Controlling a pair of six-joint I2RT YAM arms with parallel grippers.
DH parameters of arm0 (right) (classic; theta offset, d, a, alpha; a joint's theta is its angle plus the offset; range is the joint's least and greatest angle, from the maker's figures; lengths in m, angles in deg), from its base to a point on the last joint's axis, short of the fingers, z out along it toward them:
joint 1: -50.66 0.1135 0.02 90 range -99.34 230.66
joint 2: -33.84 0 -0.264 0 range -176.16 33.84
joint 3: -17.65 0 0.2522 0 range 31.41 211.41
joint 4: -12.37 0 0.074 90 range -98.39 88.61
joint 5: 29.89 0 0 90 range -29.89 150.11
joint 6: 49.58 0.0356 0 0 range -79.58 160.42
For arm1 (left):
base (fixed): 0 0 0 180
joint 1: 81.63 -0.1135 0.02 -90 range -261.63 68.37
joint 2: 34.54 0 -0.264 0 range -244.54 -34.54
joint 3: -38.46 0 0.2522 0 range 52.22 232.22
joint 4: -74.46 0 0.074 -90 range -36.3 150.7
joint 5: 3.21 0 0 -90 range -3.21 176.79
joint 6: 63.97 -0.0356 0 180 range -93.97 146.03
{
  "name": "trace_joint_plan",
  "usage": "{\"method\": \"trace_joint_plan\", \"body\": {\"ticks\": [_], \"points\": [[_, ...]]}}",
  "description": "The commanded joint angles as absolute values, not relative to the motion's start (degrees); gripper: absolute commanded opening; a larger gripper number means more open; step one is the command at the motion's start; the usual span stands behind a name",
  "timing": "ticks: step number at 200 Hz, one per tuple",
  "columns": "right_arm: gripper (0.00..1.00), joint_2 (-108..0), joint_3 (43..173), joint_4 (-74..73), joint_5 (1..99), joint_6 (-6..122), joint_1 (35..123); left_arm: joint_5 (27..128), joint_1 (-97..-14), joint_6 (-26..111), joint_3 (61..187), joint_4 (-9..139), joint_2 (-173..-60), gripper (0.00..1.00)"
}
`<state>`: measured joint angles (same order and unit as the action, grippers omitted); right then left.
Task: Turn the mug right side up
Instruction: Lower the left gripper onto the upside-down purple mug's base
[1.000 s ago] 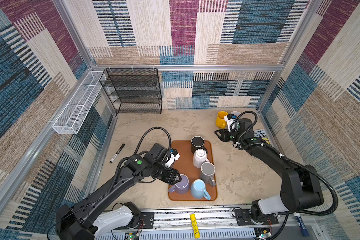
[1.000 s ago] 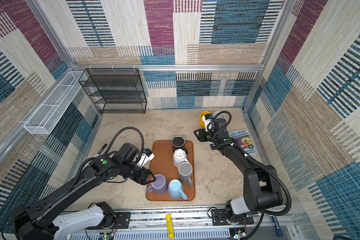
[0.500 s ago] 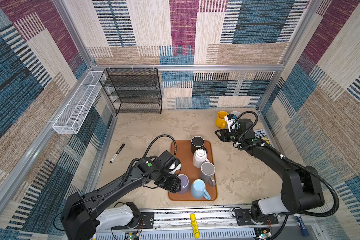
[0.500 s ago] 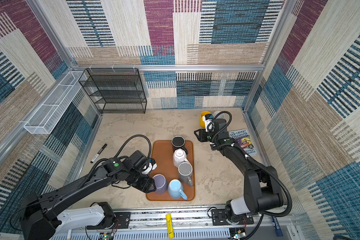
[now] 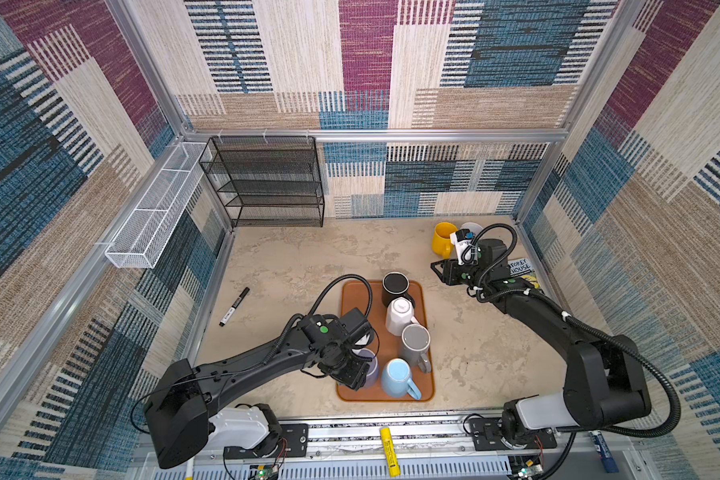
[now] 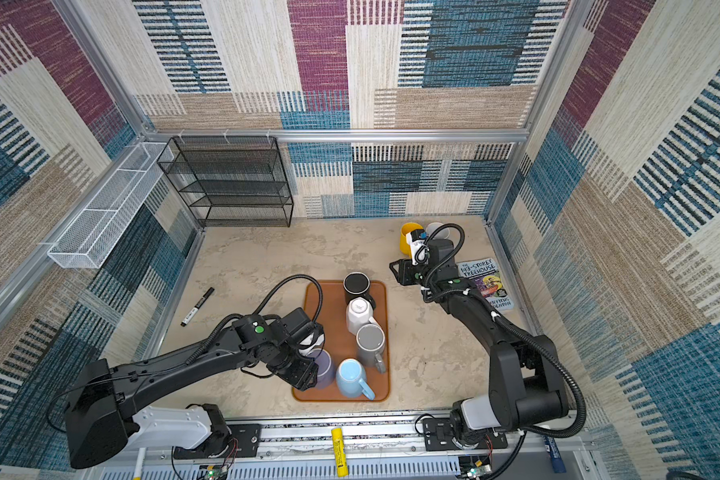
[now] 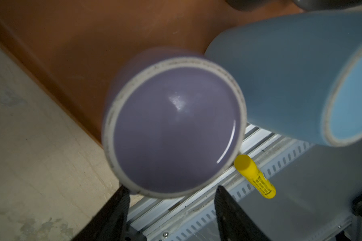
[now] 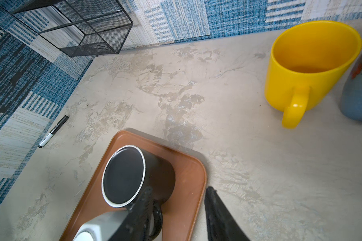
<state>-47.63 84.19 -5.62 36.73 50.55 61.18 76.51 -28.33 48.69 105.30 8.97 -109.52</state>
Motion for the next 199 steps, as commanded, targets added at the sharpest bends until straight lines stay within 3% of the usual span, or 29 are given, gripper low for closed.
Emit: {"method": "trace_joint_plan", "body": {"ticks": [1, 128, 199], "points": [[0.44, -46.89, 83.81, -4.64, 37.74, 49.91, 61.28, 79.71, -28.20, 50.51, 105.86, 10.50, -109.76, 0.64], [0.44, -44.11, 82.96, -5.43, 39.46, 49.57, 61.28, 83.42, -27.68, 53.77, 103.91, 14.92, -111.75, 0.51], [0.44, -41.88, 82.20, -6.64, 41.38, 49.00, 61.28, 87.43, -27.75, 54.91, 105.11, 15.99, -114.44, 0.48]]}}
